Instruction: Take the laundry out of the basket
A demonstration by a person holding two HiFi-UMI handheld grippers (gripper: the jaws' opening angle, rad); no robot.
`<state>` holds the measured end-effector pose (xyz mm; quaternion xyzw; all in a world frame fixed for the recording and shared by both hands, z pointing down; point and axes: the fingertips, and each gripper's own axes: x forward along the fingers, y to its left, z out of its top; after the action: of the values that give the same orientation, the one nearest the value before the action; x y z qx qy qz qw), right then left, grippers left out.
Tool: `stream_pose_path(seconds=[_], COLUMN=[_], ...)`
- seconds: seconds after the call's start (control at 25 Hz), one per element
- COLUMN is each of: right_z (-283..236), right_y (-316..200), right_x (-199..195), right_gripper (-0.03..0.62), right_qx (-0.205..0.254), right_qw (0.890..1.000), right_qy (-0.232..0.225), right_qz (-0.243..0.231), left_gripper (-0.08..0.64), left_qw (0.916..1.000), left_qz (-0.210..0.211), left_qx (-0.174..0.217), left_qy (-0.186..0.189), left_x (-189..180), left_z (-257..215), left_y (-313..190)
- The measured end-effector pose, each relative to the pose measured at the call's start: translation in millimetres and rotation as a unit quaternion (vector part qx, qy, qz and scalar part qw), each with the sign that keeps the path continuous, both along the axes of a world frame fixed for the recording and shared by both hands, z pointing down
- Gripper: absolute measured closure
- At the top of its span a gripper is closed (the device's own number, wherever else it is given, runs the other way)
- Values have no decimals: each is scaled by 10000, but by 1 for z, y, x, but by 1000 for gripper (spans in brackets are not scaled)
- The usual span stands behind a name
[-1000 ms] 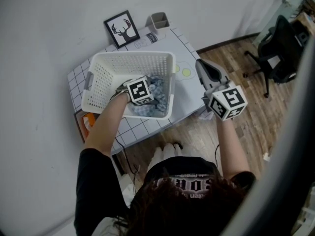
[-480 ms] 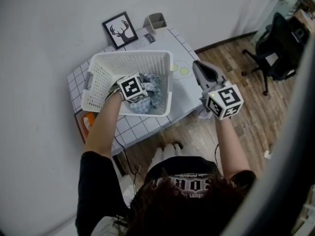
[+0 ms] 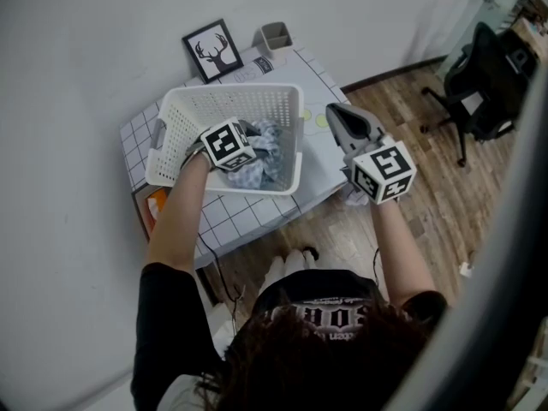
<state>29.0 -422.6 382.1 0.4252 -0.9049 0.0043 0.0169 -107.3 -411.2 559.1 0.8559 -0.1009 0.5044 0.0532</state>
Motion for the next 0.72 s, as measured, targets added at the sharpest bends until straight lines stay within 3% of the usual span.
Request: stream_pose_path(seconds=[0.4, 0.72], right_z=[-6, -10], right_y=[11, 23], right_x=[-14, -23], right_gripper=[563, 563], right_qx=[69, 78], right_qw=[9999, 9998], right_qy=[66, 127], right_qz=[-85, -138], left_gripper=[408, 408], left_qw=[9978, 9882], left_qz=[-552, -1137], left_qx=[338, 709], left_qy=[146, 737], left_x=[-7, -1], left_z=[-35, -79], left_y=[-8, -11])
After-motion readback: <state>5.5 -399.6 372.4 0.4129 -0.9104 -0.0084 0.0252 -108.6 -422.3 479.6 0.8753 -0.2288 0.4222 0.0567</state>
